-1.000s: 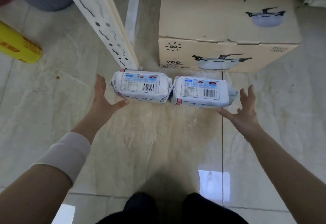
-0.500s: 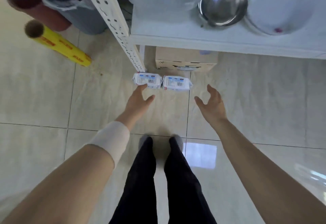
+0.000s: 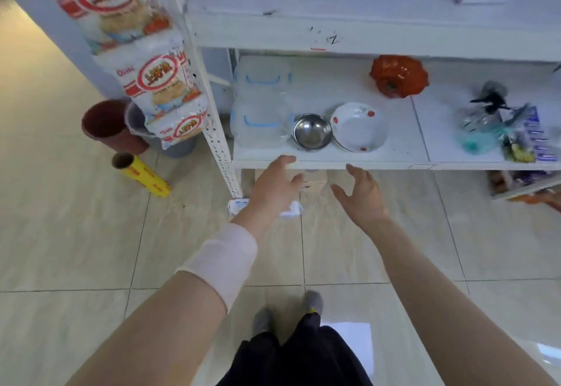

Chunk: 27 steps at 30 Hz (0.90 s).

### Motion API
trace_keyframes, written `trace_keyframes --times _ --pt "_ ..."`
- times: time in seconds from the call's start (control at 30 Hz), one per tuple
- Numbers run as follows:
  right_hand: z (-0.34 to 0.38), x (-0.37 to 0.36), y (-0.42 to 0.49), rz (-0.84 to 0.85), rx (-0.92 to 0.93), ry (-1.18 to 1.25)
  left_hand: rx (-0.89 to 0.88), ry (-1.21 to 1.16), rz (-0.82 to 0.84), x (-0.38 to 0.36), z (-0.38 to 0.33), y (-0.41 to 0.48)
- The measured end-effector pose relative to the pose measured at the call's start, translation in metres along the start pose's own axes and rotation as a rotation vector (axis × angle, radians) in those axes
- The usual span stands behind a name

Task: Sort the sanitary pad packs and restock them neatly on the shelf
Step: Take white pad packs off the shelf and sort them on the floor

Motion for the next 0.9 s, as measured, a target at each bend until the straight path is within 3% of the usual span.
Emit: trace_keyframes --times 0.2,0.43,0.67,0.9 --pt "0.028 0.074 -0.012 -0.147 0.117 0.048 -0.251 0.038 -0.110 0.038 -0.089 -0.001" --pt "0.029 0.192 0.031 -0.379 0.253 0.163 -0.368 0.019 -0.202 0.048 -0.190 0.043" --pt "-0.001 0.307 0.090 -0.499 0.323 0.253 -0.289 -0.073 -0.193 0.025 -0.274 0.107" --pt "-0.026 0.372 0.153 -0.470 0.208 0.406 -0.081 -0.275 -0.095 0.007 -0.313 0.167"
Point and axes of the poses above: each hand's wrist, its own y-axis towards the middle knuckle, its own x-axis out of the back of the hand, z = x × y, the point moved 5 cm from there along y, towards the middle knuckle, and after that the axes turned 7 degrees about z, right-handed, at the moved point
